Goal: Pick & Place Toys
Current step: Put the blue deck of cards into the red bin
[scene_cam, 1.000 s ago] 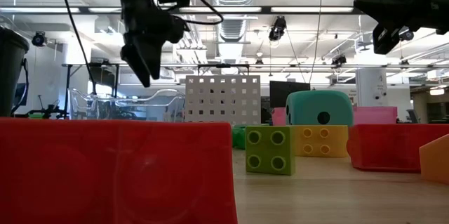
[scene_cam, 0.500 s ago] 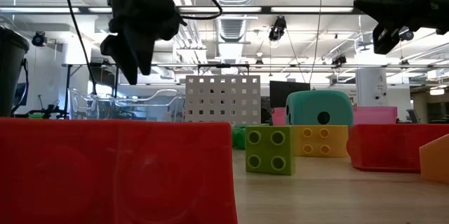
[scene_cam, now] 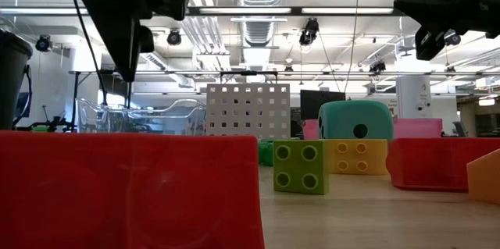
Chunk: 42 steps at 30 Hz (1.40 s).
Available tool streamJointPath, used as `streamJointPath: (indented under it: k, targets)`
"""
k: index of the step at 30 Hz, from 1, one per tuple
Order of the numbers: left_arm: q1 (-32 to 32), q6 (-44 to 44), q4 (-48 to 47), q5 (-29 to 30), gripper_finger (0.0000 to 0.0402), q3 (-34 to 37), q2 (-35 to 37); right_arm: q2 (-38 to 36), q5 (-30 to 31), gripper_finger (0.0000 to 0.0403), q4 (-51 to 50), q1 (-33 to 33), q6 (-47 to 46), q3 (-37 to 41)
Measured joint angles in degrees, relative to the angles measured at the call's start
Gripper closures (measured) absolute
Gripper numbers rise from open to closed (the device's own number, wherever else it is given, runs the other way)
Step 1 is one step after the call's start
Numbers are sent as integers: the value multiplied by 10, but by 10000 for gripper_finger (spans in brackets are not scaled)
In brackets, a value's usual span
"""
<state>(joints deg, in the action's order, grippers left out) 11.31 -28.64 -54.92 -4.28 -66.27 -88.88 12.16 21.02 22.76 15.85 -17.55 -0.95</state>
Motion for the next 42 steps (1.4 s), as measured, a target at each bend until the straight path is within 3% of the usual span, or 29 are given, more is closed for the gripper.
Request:
streamJointPath:
  k: [18,30,42]
  targets:
    - [39,-31,91,-37,237,94,-1,0,0,382,0,0,0,0]
    - [28,-59,35,-41,237,60,-120,0,0,382,0,0,0,0]
    - [-8,-59,31,-31,237,54,-128,0,0,382,0,0,0,0]
